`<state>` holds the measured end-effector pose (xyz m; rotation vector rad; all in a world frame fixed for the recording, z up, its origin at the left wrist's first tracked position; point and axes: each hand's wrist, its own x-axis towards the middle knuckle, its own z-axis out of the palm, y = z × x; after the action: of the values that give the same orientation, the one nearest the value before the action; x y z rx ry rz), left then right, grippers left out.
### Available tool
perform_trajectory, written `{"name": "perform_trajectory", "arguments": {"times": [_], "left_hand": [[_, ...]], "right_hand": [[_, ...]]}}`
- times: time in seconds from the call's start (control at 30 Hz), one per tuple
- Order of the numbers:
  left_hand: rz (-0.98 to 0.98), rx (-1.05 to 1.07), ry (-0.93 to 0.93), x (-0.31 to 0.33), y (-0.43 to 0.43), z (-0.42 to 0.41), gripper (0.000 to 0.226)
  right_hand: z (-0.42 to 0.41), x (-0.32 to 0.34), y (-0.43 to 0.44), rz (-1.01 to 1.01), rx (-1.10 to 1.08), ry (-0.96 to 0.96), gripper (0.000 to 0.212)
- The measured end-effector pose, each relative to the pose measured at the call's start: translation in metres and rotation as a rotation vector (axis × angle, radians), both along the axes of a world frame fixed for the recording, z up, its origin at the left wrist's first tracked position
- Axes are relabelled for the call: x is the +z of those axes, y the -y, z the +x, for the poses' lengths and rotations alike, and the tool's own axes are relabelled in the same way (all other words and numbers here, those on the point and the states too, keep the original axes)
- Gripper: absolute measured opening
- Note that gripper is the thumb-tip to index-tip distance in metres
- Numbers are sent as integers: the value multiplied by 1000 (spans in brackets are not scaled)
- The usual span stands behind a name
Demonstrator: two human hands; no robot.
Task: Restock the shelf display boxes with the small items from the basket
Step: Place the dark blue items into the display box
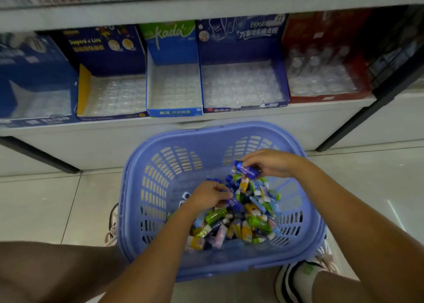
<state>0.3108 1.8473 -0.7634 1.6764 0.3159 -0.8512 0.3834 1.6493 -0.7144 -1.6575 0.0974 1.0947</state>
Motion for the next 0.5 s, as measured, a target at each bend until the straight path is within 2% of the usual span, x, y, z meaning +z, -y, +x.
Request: {"name": "perform_trajectory", "arguments": {"times": [0.1,0.23,0.33,0.5], "left_hand": [[-139,240,-7,30,-1,5,14],[-398,426,55,87,-1,25,22],[-507,426,96,128,2,38,21],[-500,271,115,162,16,51,25]], "right_hand": [[2,25,1,240,-134,-55,13],[5,65,6,464,-69,43,30],[9,91,8,520,-70,163,35],[22,122,8,398,-182,476,20]]}}
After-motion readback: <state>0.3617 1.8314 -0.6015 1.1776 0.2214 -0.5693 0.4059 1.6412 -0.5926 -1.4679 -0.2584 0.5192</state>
